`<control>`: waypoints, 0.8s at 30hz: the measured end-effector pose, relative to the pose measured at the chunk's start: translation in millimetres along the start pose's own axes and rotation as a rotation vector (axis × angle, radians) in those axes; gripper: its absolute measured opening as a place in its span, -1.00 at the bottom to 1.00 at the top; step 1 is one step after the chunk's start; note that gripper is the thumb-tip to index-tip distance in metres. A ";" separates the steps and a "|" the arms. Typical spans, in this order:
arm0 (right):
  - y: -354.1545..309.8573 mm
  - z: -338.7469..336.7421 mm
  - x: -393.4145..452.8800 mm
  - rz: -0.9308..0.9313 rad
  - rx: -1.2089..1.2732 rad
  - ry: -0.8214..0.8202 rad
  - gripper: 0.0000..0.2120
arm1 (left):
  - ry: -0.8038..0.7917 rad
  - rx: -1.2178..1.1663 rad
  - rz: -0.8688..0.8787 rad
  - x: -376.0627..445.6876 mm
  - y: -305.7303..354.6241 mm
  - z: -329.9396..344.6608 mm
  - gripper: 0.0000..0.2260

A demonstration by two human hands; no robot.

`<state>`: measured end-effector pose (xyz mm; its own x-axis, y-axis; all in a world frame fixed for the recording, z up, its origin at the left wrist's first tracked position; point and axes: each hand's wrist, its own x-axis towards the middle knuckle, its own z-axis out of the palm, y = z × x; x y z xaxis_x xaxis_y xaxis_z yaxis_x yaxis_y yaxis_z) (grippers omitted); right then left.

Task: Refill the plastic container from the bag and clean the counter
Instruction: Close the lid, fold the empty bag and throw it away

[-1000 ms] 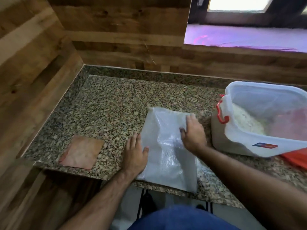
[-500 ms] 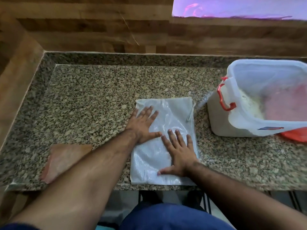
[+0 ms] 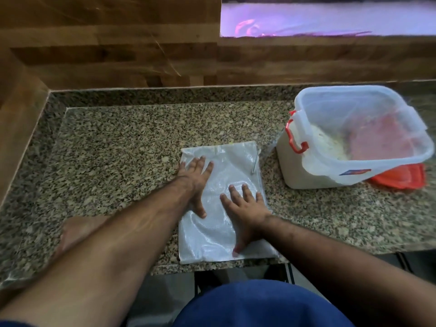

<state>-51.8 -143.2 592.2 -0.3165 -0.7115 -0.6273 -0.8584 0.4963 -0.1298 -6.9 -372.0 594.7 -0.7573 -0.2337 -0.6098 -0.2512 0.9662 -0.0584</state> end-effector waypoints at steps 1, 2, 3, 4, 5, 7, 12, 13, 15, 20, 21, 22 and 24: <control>5.1 -10.4 -3.3 -0.011 -0.027 -0.009 0.58 | 0.006 -0.001 -0.002 -3.6 6.1 -10.1 0.61; 11.1 -23.0 -8.9 -0.025 -0.060 0.001 0.47 | 0.042 -0.008 0.010 -8.1 13.2 -22.0 0.57; 17.5 -37.2 -16.3 -0.042 -0.100 0.032 0.33 | 0.109 -0.035 0.027 -12.4 20.2 -33.8 0.50; 24.6 -52.2 -24.9 -0.063 -0.148 0.083 0.17 | 0.198 -0.089 0.040 -17.4 26.9 -46.5 0.39; 31.9 -68.0 -35.2 -0.081 -0.187 0.154 0.00 | 0.298 -0.163 0.039 -23.5 33.3 -60.0 0.27; 47.3 -99.2 -62.0 -0.085 -0.171 0.319 -0.21 | 0.497 -0.299 0.018 -36.0 45.8 -87.6 0.06; 115.4 -147.7 -144.2 -0.063 0.290 0.940 -0.62 | 0.993 -0.568 0.070 -66.2 111.7 -155.0 -0.45; 132.7 -151.2 -158.7 -0.046 0.357 1.079 -0.71 | 1.084 -0.593 0.108 -72.1 133.0 -166.7 -0.53; 171.9 -156.2 -181.9 0.013 0.455 1.276 -0.84 | 1.200 -0.620 0.181 -81.6 179.7 -186.7 -0.63; 306.7 -131.2 -206.6 0.279 0.560 1.436 -0.88 | 1.083 -0.532 0.309 -70.4 289.6 -205.1 -0.61; 335.5 -114.5 -204.4 0.328 0.577 1.475 -0.88 | 1.007 -0.467 0.317 -61.6 306.4 -202.4 -0.53; 360.9 -95.2 -200.4 0.362 0.613 1.515 -0.86 | 0.928 -0.389 0.302 -52.2 320.4 -198.1 -0.45; 399.1 -51.6 -186.7 0.406 0.725 1.473 -0.79 | 0.775 -0.192 0.216 -37.3 340.0 -185.7 -0.36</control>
<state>-356.1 162.1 697.1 -0.8933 -0.1078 0.4364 -0.4167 0.5626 -0.7140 -176.0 -55.0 744.4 -0.9840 -0.1223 0.1296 -0.0984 0.9793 0.1768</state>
